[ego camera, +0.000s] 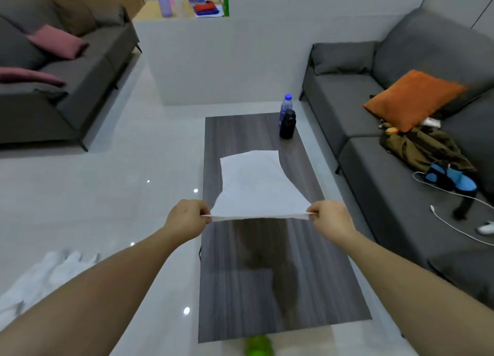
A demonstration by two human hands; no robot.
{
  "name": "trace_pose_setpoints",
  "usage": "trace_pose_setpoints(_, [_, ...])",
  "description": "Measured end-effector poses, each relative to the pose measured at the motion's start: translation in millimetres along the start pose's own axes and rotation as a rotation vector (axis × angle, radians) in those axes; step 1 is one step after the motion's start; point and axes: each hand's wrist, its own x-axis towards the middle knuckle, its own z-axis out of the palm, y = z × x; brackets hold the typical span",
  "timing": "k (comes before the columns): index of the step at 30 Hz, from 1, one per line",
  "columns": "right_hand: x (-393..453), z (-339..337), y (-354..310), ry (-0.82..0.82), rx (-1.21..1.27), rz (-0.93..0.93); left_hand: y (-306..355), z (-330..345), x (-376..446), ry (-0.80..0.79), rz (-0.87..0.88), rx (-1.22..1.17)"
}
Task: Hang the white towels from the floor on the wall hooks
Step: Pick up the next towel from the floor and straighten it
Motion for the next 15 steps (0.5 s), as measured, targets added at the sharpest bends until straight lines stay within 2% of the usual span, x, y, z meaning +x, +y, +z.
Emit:
trace_pose_setpoints(8, [-125.3,74.3,12.3,-0.164,-0.018,0.059,-54.3,61.6,-102.3,-0.163,0.001,0.035])
trace_pose_setpoints(15, [-155.6,104.4,10.2,-0.157,-0.004,0.093,-77.3,75.8,-132.5,-0.17,-0.035,0.003])
